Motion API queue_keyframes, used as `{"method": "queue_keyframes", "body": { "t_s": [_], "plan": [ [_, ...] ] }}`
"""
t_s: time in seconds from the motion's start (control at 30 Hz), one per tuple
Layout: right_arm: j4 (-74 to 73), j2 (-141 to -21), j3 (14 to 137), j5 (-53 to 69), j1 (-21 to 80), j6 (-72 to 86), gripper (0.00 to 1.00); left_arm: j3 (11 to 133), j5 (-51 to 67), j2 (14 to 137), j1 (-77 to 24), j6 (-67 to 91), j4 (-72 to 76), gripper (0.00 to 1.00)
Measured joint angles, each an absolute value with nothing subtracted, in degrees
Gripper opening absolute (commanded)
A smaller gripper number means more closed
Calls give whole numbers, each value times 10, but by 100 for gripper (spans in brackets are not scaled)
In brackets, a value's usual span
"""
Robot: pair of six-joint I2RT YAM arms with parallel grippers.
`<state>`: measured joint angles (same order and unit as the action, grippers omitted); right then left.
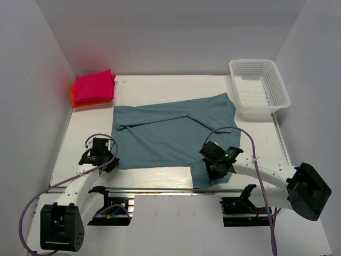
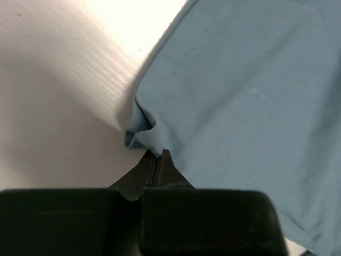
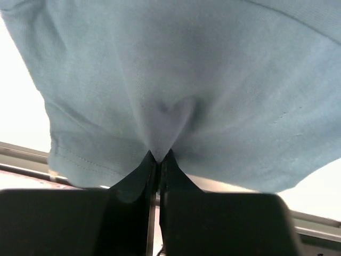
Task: Fold and stack the t-shirts
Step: Grap the side of the flattened tshirt closest away from the robot with both arms, then fold the other side of the tshirt into a rectangle
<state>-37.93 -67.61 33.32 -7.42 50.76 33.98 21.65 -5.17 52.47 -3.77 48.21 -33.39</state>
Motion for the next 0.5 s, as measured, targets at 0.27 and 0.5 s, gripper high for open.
{"method": "queue_keyframes", "body": {
  "t_s": [0.27, 0.5],
  "plan": [
    [-409, -685, 420, -111, 504, 318, 0, 223, -26, 458, -37, 468, -324, 0],
    [-419, -714, 501, -171, 471, 298, 0, 259, -23, 486, -35, 463, -298, 0]
  ]
}}
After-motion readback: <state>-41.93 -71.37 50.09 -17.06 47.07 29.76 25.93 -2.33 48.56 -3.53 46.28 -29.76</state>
